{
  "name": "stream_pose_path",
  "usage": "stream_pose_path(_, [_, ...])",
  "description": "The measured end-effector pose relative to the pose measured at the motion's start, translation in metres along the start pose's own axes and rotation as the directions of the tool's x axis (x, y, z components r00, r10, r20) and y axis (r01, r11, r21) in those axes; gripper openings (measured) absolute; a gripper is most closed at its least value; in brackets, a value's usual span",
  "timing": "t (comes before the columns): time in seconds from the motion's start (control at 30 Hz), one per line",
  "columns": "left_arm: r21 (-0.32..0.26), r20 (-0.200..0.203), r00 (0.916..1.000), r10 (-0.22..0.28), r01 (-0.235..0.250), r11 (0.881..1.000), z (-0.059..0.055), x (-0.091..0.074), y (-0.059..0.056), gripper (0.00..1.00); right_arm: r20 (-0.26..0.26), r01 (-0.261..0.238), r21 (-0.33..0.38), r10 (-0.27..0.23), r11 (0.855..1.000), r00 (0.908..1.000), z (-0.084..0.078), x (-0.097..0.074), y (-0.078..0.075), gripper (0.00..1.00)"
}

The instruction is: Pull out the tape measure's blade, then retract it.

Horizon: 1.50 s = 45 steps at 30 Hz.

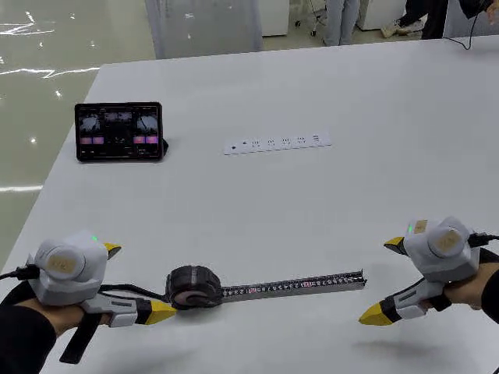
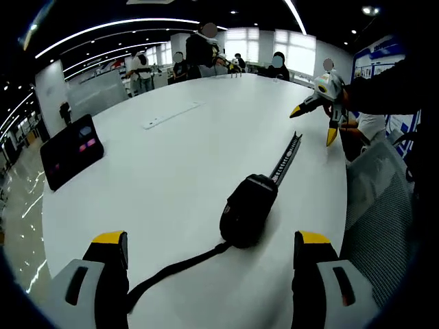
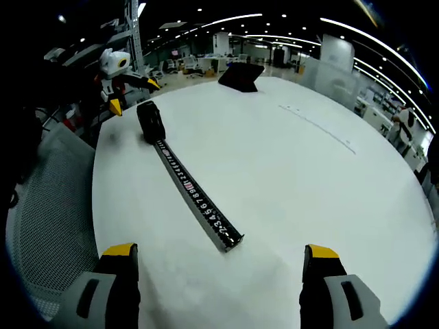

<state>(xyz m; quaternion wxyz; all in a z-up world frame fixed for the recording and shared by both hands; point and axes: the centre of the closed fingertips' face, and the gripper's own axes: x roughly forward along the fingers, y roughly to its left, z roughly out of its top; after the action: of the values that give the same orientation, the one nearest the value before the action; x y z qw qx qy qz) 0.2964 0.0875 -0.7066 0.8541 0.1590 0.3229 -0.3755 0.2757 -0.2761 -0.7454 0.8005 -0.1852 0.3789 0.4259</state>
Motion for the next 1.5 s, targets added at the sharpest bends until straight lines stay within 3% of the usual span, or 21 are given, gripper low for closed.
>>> stream_pose_path(0.1, [-0.009,-0.007,0.9998,0.019,-0.019,1.000,-0.008,-0.002,0.005,0.99,0.018,0.010,0.015,-0.011,1.000,0.9998,-0.002,-0.005,0.001,0.99])
stream_pose_path(0.17, [-0.033,0.015,0.9995,0.029,-0.029,0.999,-0.010,-0.005,0.004,0.99,0.037,0.027,0.052,-0.029,0.998,0.9989,-0.004,-0.010,0.002,0.99])
stream_pose_path(0.4, [-0.070,0.039,0.9973,0.063,-0.060,0.996,-0.027,-0.011,0.003,0.99,0.054,0.102,0.017,-0.103,0.995,0.9932,-0.016,-0.027,0.005,0.99])
stream_pose_path(0.5, [-0.069,0.059,0.9960,0.066,-0.062,0.996,-0.032,-0.017,0.001,0.99,0.055,0.110,0.029,-0.111,0.994,0.9923,-0.025,-0.037,0.011,0.99])
stream_pose_path(0.63, [-0.069,0.088,0.9931,0.078,-0.072,0.995,-0.032,-0.025,0.001,0.99,0.082,0.122,0.081,-0.129,0.989,0.9883,-0.033,-0.048,0.008,0.99])
stream_pose_path(0.9, [-0.069,0.099,0.9906,0.094,-0.088,0.994,-0.037,-0.036,-0.004,0.99,0.090,0.120,0.100,-0.129,0.988,0.9876,-0.034,-0.055,0.023,0.99])
stream_pose_path(1.3, [-0.119,0.096,0.9901,0.102,-0.090,0.989,-0.047,-0.044,-0.011,0.99,0.061,0.109,0.092,-0.115,0.990,0.9915,-0.046,-0.064,0.020,0.99])
stream_pose_path(1.5, [-0.108,0.096,0.9903,0.101,-0.090,0.990,-0.037,-0.044,-0.011,0.99,0.048,0.116,0.096,-0.121,0.989,0.9915,-0.052,-0.067,0.022,0.99])
